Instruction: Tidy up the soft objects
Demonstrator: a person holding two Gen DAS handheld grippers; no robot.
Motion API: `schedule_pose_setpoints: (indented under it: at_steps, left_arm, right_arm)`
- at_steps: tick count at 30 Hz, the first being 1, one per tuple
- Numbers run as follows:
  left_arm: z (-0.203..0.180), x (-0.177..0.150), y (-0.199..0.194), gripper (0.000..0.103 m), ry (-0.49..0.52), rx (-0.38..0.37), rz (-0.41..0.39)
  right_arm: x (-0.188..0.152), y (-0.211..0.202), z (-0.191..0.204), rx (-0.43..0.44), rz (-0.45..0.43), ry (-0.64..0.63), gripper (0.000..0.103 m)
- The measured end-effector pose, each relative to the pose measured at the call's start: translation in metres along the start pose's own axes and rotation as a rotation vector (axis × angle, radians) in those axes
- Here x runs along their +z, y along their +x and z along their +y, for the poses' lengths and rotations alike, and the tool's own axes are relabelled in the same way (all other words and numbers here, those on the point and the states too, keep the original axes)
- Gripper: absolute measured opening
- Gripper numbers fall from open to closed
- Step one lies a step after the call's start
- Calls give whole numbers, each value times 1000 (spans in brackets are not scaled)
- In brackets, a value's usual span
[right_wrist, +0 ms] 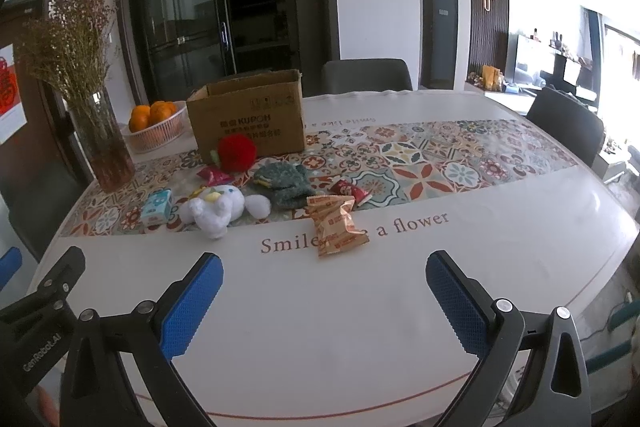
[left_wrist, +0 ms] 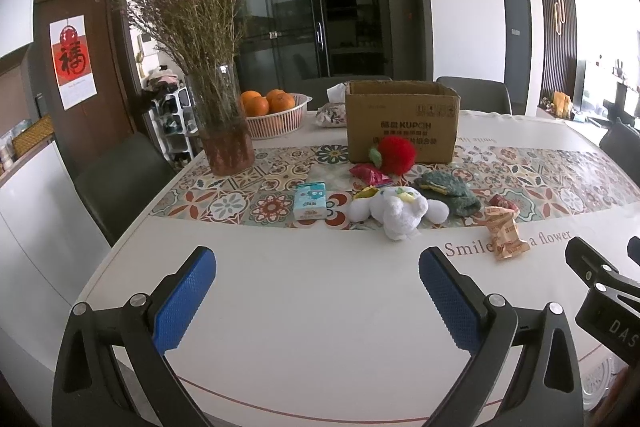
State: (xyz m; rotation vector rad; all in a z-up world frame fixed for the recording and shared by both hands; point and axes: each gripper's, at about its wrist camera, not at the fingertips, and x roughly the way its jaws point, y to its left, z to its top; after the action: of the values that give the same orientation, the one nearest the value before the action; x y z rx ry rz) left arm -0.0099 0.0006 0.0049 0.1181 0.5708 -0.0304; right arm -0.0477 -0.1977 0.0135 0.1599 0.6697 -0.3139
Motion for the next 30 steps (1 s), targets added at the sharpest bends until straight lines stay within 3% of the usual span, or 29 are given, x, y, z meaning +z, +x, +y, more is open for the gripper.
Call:
schedule_pose_setpoints:
  at_steps: [30]
  left_arm:
    - [-1, -3, -1, 103, 6, -10, 8]
  right_arm:
    - [0, 1, 1, 2, 2, 1, 103]
